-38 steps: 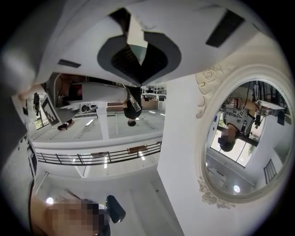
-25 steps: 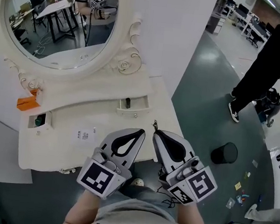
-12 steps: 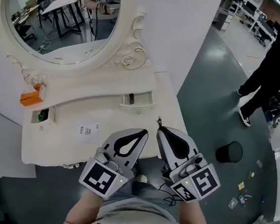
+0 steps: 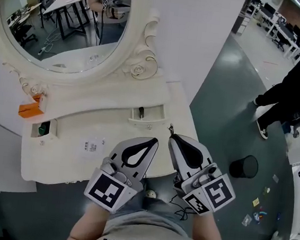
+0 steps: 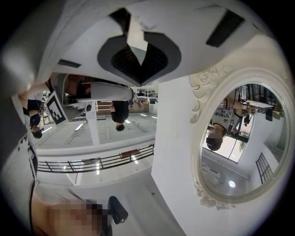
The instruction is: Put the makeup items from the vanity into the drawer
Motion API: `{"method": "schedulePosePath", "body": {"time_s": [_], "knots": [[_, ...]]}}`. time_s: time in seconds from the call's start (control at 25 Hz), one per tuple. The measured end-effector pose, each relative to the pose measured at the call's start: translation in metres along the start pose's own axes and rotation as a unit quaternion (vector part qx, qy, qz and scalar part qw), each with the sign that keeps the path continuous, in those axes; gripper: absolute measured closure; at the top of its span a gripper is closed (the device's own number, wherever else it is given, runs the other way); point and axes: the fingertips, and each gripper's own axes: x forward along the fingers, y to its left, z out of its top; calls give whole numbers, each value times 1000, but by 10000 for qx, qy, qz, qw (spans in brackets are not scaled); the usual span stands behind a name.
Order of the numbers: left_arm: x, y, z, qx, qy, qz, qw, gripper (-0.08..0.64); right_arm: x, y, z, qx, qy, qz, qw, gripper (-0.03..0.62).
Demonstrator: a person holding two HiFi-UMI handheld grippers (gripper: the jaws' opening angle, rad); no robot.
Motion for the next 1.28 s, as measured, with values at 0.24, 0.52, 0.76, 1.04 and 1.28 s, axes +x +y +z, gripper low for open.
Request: {"method": "schedulePosePath", "body": {"time_s": [0.24,0.52,0.76,1.04,1.28], "knots": [[5,27,3,-36,-13,100,9999,545,26,-9,-3,-16,78,40,10000,565],[11,62,2,-106,9,221,9997,545,61,-22,-12,-70,236,84,9997,565],[16,92,-1,-183,19,331,9993,544,91,-32,-22,-173,399,138,9990,565],[18,121,-10,-322,98,467,9983,545,120,-46,-51,-419,826,182,9955,565],[14,144,-21,-459,190,620,9968,545,140,-48,-83,-638,1254,359,9894,565]]}}
